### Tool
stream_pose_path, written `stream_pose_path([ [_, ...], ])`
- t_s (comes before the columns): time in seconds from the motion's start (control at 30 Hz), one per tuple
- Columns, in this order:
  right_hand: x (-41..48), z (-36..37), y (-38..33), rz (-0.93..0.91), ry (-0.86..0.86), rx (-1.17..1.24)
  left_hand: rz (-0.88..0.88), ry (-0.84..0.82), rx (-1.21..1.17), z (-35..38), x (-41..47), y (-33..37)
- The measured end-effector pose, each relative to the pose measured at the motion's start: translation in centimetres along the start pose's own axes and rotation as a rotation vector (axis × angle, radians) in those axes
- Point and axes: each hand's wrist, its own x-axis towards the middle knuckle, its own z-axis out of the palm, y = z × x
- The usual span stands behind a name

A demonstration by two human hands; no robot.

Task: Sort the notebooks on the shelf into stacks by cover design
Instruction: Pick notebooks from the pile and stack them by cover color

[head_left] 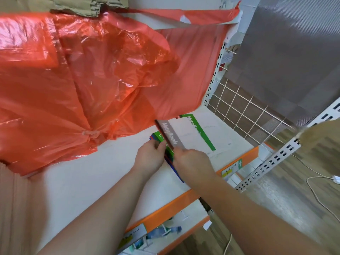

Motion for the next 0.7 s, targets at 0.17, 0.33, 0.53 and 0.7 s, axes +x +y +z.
stream_pose_path([
  [0.17,-1.1,1.9,-0.3,-0.004,0.012,0.122,-0.037,-0.017,0.122,0.2,0.2,-1.1],
  [0.33,-0.7,1.9,-0.2,0.050,-0.173,0.073,-0.015,-0.014,0.161,-0.2,-0.1,-1.5],
  [0.53,-0.1,0.7,-1.1,0.017,-0.280,0.009,0.004,-0.003,0.173,-0.9,-0.6,-2.0],
  [0.7,-0.2,-0.3,-2.8,-0.115,-0.135,0.055,-0.077,-0.030,-0.010,-1.2,-0.3,-2.1],
])
